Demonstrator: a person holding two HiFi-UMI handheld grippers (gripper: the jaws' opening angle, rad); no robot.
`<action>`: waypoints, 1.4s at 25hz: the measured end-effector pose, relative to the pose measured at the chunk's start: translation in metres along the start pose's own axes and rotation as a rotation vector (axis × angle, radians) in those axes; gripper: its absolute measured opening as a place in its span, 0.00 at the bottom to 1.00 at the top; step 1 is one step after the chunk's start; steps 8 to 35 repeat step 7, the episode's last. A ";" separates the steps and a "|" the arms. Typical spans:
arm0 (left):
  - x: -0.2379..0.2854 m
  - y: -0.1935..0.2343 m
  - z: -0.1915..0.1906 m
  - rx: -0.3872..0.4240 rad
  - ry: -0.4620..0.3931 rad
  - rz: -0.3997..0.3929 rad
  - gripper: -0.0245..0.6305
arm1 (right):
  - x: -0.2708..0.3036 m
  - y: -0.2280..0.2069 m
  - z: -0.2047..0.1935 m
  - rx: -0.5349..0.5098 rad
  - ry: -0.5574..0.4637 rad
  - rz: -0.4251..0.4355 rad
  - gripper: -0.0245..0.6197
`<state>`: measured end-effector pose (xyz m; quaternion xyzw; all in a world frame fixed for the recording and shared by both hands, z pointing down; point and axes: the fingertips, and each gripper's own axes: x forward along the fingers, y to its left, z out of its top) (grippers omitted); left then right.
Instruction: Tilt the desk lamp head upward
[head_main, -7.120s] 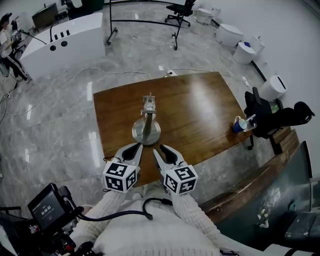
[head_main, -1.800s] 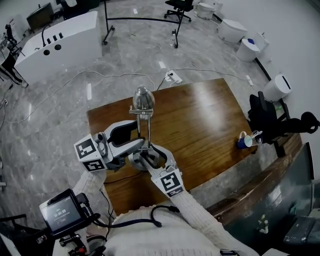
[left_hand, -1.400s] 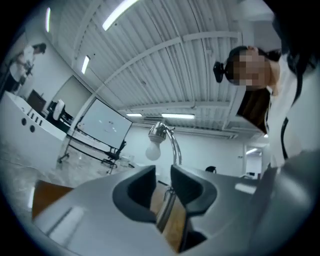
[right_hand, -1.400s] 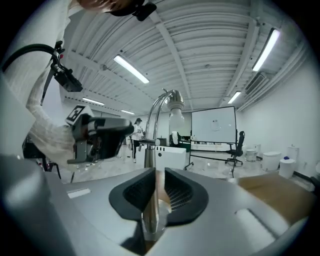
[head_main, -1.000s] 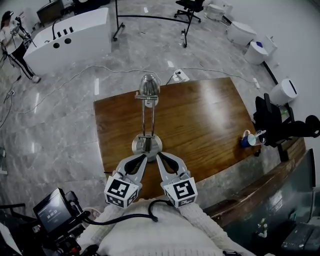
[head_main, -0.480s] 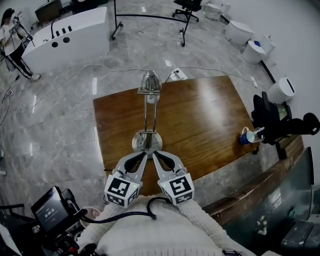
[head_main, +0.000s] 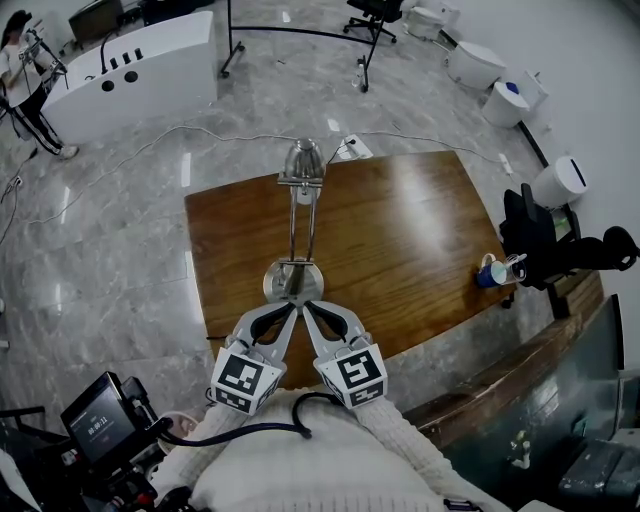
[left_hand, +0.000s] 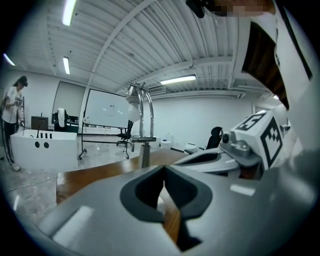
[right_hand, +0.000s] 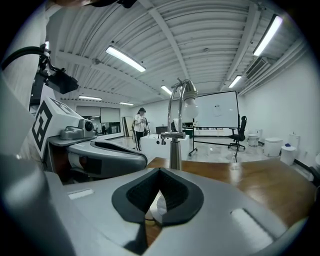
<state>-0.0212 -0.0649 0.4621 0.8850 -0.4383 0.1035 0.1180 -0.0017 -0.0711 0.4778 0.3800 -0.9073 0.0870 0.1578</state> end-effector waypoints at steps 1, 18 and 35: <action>0.000 0.000 -0.001 -0.010 0.000 -0.006 0.05 | 0.000 0.000 0.000 -0.003 -0.001 0.001 0.03; 0.001 0.002 -0.005 -0.074 0.002 -0.020 0.05 | 0.001 0.001 0.001 0.001 -0.007 0.005 0.03; 0.001 0.002 -0.005 -0.074 0.002 -0.020 0.05 | 0.001 0.001 0.001 0.001 -0.007 0.005 0.03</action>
